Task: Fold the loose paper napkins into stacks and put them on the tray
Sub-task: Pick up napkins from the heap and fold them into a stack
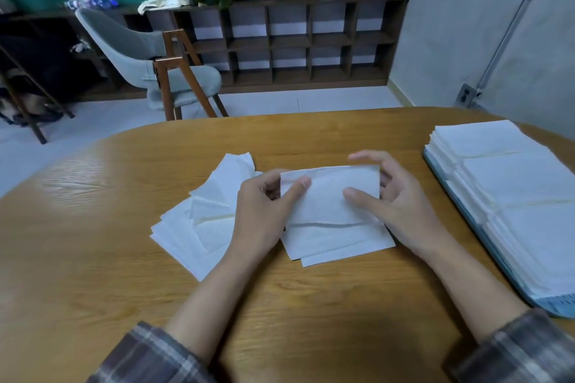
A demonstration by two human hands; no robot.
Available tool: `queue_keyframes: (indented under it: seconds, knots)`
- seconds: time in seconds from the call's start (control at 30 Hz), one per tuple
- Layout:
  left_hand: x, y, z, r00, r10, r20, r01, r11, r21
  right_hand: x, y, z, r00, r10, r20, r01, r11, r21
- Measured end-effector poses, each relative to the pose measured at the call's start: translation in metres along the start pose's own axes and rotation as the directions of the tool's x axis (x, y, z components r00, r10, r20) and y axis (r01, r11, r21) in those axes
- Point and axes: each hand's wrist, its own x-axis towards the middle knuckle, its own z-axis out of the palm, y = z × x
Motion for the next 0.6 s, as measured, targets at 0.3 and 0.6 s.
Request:
queue_keyframes:
  seconds: [0.3,0.6]
  knots:
    - [-0.009,-0.016,-0.013,0.936,0.091,0.339,-0.236,0.877,0.417,0.010,0.019,-0.011,0.951,-0.040,-0.307,-0.064,0.945,-0.321]
    - [-0.011,-0.021,-0.013,0.855,0.197,0.480,-0.439,0.767,0.468,0.009,0.022,-0.010,0.966,-0.078,-0.245,-0.029,0.914,-0.406]
